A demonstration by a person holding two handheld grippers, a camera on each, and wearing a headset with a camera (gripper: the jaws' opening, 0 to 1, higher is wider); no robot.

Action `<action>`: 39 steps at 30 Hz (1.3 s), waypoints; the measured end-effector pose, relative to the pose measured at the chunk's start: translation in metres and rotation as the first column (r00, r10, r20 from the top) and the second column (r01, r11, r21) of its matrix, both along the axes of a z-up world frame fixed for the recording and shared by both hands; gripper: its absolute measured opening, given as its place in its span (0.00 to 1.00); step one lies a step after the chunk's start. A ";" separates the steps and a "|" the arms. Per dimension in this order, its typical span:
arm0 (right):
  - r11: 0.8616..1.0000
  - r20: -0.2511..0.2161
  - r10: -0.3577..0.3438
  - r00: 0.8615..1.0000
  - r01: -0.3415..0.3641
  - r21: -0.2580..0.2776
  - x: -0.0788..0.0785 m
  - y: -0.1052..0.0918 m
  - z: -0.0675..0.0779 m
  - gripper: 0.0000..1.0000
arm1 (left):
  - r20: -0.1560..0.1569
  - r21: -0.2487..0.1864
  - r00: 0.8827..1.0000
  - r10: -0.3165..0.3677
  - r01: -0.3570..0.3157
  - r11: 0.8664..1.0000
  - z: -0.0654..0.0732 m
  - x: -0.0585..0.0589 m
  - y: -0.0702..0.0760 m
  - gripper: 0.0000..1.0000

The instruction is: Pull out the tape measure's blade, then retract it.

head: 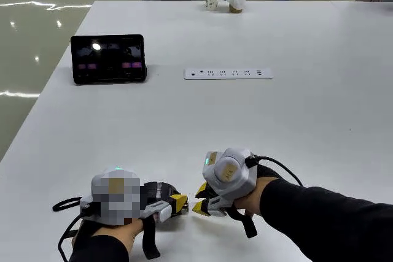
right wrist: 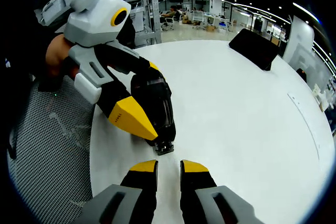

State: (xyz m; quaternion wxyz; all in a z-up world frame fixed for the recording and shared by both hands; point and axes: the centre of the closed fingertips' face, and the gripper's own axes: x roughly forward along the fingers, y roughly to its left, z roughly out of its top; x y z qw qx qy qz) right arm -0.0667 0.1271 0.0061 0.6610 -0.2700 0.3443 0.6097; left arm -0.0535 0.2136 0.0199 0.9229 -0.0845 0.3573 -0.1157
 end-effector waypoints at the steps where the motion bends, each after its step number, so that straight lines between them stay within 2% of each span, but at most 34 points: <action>1: 1.000 0.007 0.002 1.000 -0.003 0.002 -0.001 -0.003 0.002 0.14 | 0.011 -0.004 1.000 -0.023 0.023 1.000 0.002 -0.001 -0.001 0.86; 5: 1.000 0.014 -0.019 1.000 0.019 0.013 -0.003 -0.013 0.009 0.18 | 0.016 -0.033 0.998 -0.062 0.062 0.998 0.002 -0.007 -0.001 0.99; 8: 0.999 0.016 -0.042 0.999 0.042 0.019 -0.004 -0.025 0.012 0.21 | -0.001 -0.041 0.995 -0.095 0.095 0.995 0.001 -0.014 0.003 0.99; 10: 0.997 0.009 -0.073 0.997 0.072 0.028 -0.003 -0.033 0.014 0.23 | 0.011 -0.054 0.992 -0.123 0.124 0.991 0.003 -0.017 0.005 0.99; 12: 0.995 0.008 -0.094 0.996 0.093 0.034 -0.002 -0.042 0.016 0.26 | -0.023 -0.047 0.987 -0.158 0.157 0.986 -0.001 -0.023 0.008 0.99; 13: 0.993 0.009 -0.115 0.993 0.114 0.039 0.000 -0.047 0.016 0.27 | -0.056 -0.023 0.983 -0.177 0.176 0.984 -0.005 -0.028 0.014 0.99; 15: 0.989 0.005 -0.142 0.990 0.141 0.049 0.001 -0.054 0.019 0.30 | -0.044 -0.013 0.977 -0.207 0.206 0.978 -0.003 -0.028 0.017 0.99; 16: 0.985 0.001 -0.165 0.986 0.164 0.055 0.003 -0.059 0.021 0.31 | -0.019 -0.004 0.971 -0.238 0.238 0.971 0.001 -0.027 0.019 0.99; 17: 0.982 -0.004 -0.180 0.984 0.179 0.059 0.003 -0.063 0.022 0.33 | -0.011 0.010 0.969 -0.246 0.246 0.969 0.002 -0.026 0.022 0.99; 18: 0.979 -0.002 -0.194 0.981 0.194 0.064 0.004 -0.069 0.023 0.35 | -0.022 0.020 0.965 -0.262 0.263 0.965 0.003 -0.028 0.027 0.99; 20: 0.976 0.006 -0.206 0.978 0.205 0.068 0.004 -0.077 0.026 0.38 | 0.001 0.010 0.960 -0.279 0.278 0.960 0.008 -0.027 0.029 0.99; 22: 0.972 0.017 -0.225 0.974 0.224 0.069 0.006 -0.089 0.028 0.41 | 0.022 0.029 0.955 -0.297 0.297 0.955 0.012 -0.026 0.035 0.99; 24: 0.966 0.014 -0.249 0.969 0.247 0.074 0.006 -0.101 0.032 0.43 | 0.015 0.062 0.950 -0.312 0.310 0.949 0.011 -0.027 0.043 0.99; 25: 0.964 0.013 -0.255 0.967 0.254 0.076 0.006 -0.106 0.033 0.44 | 0.004 0.101 0.944 -0.331 0.329 0.939 0.010 -0.029 0.047 0.99; 26: 0.963 0.012 -0.261 0.965 0.259 0.077 0.005 -0.114 0.033 0.46 | 0.022 0.132 0.932 -0.362 0.357 0.925 0.014 -0.029 0.048 0.99; 27: 0.962 0.010 -0.265 0.964 0.263 0.077 0.004 -0.118 0.033 0.47 | 0.031 0.136 0.925 -0.379 0.372 0.918 0.017 -0.030 0.047 0.99; 29: 0.958 0.008 -0.279 0.960 0.277 0.073 0.003 -0.130 0.034 0.49 | 0.023 0.129 0.920 -0.391 0.386 0.914 0.017 -0.034 0.048 0.99; 31: 0.953 0.009 -0.296 0.955 0.295 0.072 0.003 -0.140 0.035 0.51 | 0.024 0.089 0.912 -0.408 0.405 0.910 0.019 -0.040 0.045 0.99; 32: 0.952 0.013 -0.300 0.954 0.298 0.073 0.002 -0.144 0.036 0.52 | 0.016 0.077 0.913 -0.408 0.406 0.911 0.019 -0.041 0.046 0.99; 36: 0.941 0.027 -0.333 0.942 0.331 0.071 0.003 -0.163 0.038 0.57 | 0.012 0.083 0.898 -0.440 0.438 0.895 0.025 -0.048 0.048 0.99; 39: 0.933 0.026 -0.354 0.935 0.350 0.086 0.003 -0.175 0.042 0.60 | 0.020 0.070 0.894 -0.447 0.445 0.893 0.029 -0.049 0.051 0.99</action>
